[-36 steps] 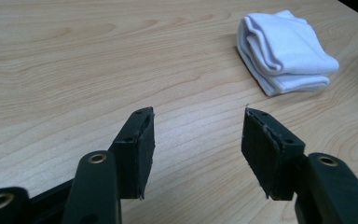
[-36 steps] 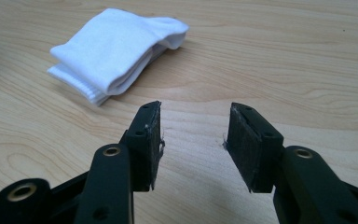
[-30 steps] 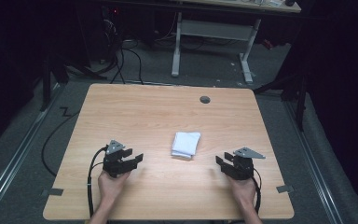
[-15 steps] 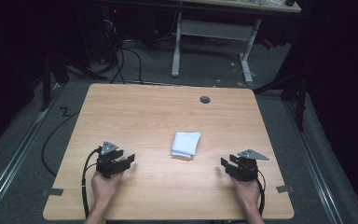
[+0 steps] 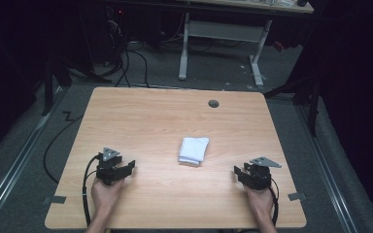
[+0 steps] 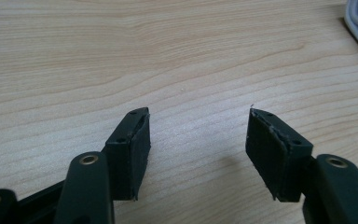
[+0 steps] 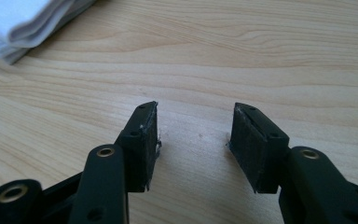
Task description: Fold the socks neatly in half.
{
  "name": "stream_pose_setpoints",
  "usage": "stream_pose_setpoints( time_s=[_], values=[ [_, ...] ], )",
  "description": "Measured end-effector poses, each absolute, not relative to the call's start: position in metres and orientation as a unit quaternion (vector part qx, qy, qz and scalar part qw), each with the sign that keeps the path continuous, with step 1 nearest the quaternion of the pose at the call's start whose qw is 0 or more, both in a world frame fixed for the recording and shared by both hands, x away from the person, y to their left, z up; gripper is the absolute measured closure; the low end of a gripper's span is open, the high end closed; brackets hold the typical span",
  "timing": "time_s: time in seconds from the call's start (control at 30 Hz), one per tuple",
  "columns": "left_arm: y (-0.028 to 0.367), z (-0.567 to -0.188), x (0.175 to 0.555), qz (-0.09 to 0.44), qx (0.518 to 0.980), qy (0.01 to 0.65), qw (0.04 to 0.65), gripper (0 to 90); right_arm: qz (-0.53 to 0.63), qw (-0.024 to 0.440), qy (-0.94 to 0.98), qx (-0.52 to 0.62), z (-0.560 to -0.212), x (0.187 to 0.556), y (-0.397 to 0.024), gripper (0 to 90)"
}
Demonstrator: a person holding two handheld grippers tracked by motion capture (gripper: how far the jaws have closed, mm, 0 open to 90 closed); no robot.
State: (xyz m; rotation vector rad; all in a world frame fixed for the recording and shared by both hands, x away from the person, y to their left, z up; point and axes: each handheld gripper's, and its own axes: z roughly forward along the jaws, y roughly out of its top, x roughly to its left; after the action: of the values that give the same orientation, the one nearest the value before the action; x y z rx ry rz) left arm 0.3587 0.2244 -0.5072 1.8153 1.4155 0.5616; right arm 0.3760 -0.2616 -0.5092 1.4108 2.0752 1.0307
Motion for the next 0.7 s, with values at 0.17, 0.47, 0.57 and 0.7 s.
stream_pose_setpoints(
  time_s=[0.17,0.47,0.57,0.7],
  values=[
    [0.2243,-0.5079,0.3592,0.225,0.710,0.555,0.372,39.8,0.363,0.223,0.746,0.512,-0.5111,0.3756,-0.2645,50.2],
    [0.2213,-0.5090,0.3600,0.238,0.716,0.546,0.363,38.0,0.344,0.243,0.751,0.509,-0.5114,0.3745,-0.2656,45.0],
    [0.2197,-0.5091,0.3598,0.241,0.719,0.544,0.358,37.3,0.342,0.242,0.749,0.513,-0.5115,0.3752,-0.2661,41.7],
    [0.2181,-0.5092,0.3597,0.244,0.723,0.541,0.354,35.7,0.340,0.243,0.747,0.517,-0.5116,0.3757,-0.2666,38.7]
  ],
)
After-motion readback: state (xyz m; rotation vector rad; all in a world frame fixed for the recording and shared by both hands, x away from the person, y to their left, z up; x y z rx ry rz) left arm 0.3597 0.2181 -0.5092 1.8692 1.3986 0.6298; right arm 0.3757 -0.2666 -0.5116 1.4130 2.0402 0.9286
